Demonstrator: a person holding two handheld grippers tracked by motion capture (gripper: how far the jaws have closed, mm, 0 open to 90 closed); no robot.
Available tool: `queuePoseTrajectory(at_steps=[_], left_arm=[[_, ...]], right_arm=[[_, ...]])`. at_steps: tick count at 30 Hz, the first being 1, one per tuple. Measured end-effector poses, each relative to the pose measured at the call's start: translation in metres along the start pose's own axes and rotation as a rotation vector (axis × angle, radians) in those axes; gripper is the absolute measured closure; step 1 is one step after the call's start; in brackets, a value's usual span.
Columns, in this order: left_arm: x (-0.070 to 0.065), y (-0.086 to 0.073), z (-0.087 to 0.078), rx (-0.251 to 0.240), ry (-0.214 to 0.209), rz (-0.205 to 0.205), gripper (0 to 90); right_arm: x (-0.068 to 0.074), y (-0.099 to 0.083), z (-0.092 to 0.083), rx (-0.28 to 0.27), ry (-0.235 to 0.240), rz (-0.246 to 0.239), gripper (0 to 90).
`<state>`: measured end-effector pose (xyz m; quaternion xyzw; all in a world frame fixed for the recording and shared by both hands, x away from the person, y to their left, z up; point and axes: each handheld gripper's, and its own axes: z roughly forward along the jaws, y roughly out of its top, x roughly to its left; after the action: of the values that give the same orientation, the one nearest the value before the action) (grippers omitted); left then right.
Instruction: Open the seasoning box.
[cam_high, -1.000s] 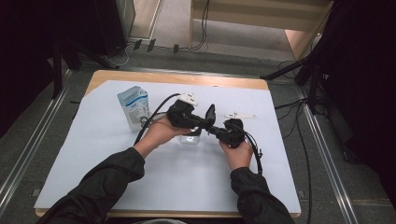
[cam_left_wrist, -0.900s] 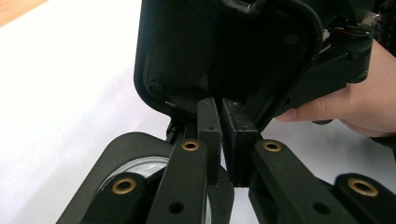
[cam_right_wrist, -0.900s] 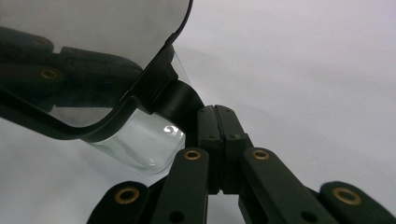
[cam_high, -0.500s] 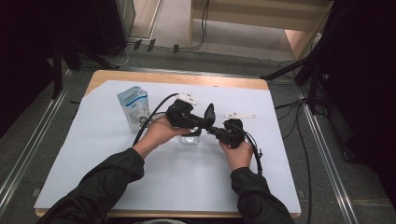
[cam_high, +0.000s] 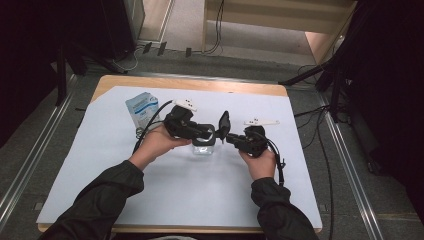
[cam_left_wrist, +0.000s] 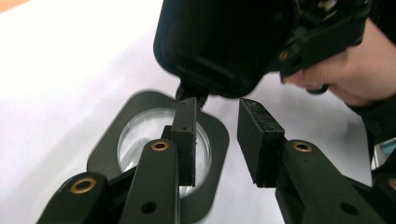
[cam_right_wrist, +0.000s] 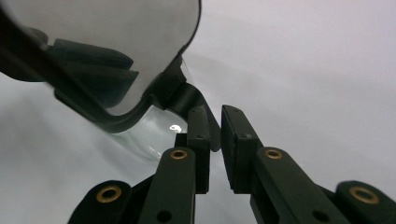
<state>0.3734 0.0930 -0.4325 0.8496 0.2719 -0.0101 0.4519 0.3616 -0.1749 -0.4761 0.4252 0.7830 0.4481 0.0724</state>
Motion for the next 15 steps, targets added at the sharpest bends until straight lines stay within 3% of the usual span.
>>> queuePoseTrajectory(at_steps=[1,6,10,15], left_arm=[[-0.001,-0.002,-0.003,0.0,0.019,-0.006,67.7],[-0.001,-0.012,-0.017,-0.003,0.0,-0.015,59.1],[0.0,-0.02,-0.026,-0.015,0.015,-0.02,50.8],[0.003,-0.028,-0.037,-0.009,0.016,-0.059,42.1]], right_arm=[[0.0,0.001,-0.002,0.0,0.007,-0.002,82.6],[0.001,0.001,-0.009,0.022,0.041,-0.018,75.6],[0.001,0.001,-0.016,0.02,0.066,-0.021,72.7],[-0.003,-0.002,-0.017,0.028,0.062,-0.041,68.6]])
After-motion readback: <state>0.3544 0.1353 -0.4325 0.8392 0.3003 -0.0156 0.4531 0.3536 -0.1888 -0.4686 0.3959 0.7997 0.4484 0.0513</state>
